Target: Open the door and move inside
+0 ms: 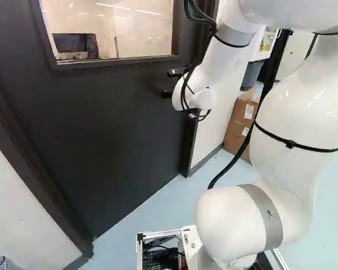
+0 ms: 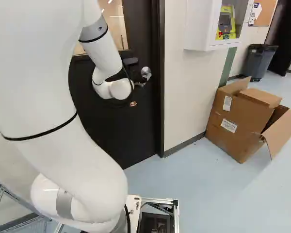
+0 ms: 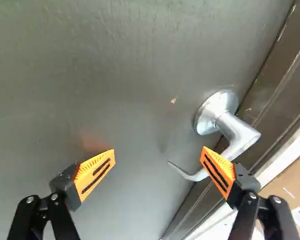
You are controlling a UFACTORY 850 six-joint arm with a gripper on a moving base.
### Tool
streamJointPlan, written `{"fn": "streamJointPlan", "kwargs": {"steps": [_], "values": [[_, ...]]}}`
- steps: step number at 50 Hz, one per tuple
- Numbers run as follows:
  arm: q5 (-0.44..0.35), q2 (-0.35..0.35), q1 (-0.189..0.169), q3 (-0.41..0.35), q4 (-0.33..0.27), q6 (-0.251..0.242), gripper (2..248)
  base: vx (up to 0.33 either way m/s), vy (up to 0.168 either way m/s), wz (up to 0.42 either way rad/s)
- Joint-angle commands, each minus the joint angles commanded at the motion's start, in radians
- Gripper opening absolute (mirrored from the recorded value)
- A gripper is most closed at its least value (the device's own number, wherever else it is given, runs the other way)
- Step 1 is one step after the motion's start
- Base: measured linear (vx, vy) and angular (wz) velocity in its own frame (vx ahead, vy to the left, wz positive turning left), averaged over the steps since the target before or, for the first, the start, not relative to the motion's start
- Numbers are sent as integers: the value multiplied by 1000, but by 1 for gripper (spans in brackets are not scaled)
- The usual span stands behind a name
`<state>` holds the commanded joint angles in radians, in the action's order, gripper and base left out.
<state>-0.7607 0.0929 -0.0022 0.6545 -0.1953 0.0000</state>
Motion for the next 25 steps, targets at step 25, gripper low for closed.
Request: {"fn": "streamJointPlan", "kwargs": {"steps": [25], "values": [[0, 54, 0, -2, 0, 0, 247, 0, 0, 0]]}}
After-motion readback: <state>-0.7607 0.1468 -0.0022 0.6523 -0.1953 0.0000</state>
